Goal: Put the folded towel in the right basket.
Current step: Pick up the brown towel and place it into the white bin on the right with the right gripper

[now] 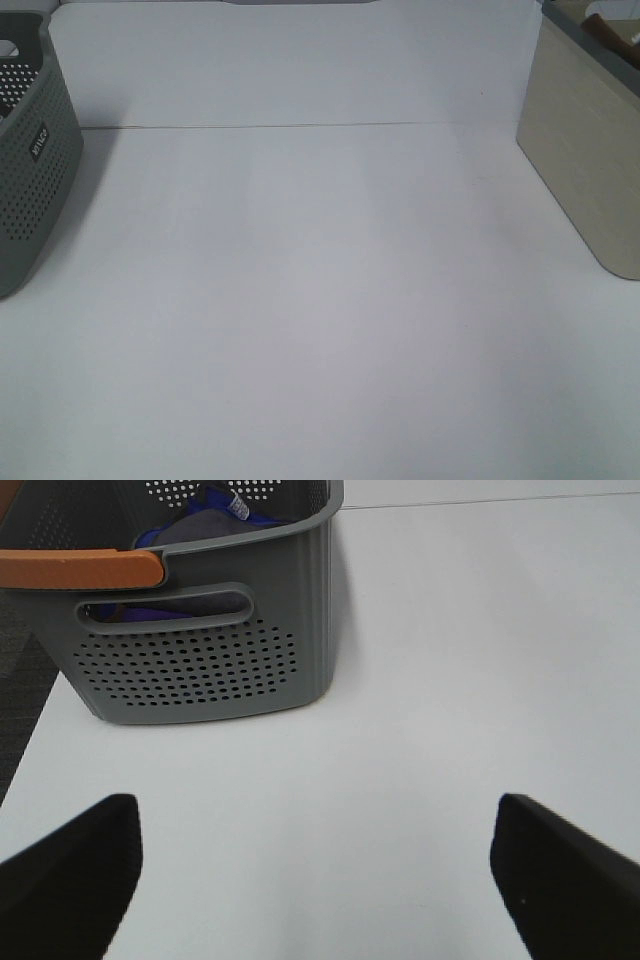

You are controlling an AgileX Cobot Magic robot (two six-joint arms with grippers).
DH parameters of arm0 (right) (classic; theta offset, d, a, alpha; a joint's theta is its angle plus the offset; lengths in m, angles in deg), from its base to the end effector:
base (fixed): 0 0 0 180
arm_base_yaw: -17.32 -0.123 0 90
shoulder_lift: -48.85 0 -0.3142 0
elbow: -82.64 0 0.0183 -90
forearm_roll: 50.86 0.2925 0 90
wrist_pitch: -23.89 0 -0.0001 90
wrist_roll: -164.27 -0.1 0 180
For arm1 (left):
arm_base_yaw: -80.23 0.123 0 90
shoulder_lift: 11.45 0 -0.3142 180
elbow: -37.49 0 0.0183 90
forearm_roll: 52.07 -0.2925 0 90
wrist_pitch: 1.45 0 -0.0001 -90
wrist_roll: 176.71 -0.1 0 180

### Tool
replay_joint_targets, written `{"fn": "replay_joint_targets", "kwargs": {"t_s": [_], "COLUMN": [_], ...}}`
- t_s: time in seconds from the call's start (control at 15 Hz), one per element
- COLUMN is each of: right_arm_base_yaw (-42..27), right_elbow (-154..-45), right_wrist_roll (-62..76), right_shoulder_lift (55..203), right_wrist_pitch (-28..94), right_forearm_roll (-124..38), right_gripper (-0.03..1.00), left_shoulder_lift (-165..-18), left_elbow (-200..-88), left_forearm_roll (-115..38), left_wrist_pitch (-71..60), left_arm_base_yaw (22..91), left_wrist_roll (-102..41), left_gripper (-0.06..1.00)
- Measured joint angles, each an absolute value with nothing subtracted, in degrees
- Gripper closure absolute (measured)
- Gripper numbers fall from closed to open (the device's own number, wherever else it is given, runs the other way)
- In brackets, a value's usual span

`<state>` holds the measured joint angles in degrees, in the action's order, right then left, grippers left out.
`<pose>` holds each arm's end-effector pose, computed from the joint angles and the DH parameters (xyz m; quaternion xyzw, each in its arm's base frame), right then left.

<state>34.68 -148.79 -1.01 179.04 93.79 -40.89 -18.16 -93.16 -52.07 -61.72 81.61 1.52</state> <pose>0.5181 -0.1449 0.3539 0.0288 0.9588 0.0089 0.2825 0.0100 0.0002 0.2938 0.0029 0.8496 0.0145 0.5273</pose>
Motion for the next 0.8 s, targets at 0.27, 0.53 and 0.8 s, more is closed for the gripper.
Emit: {"fn": "replay_joint_targets", "kwargs": {"t_s": [0.27,0.53,0.8], "right_arm_base_yaw": [35.8,35.8,35.8], "right_elbow": [-148.6,-148.6,-148.6], "right_wrist_roll": [-0.3,-0.3,-1.0], "right_shoulder_lift": [182.2,182.7,181.7], "right_wrist_pitch": [93.8,93.8,93.8], "right_forearm_roll": [-41.0,-40.9,-40.4], "right_gripper": [0.91,0.4,0.18], "left_shoulder_lift": [-18.2,-18.2,-18.2], "left_elbow": [-93.2,-93.2,-93.2], "left_forearm_roll": [-52.1,-52.1,-52.1], "left_wrist_pitch": [-61.7,-61.7,-61.7], "left_arm_base_yaw": [81.6,81.6,81.6], "left_wrist_roll": [1.5,1.5,1.5], "left_gripper": [0.06,0.06,0.06]}}
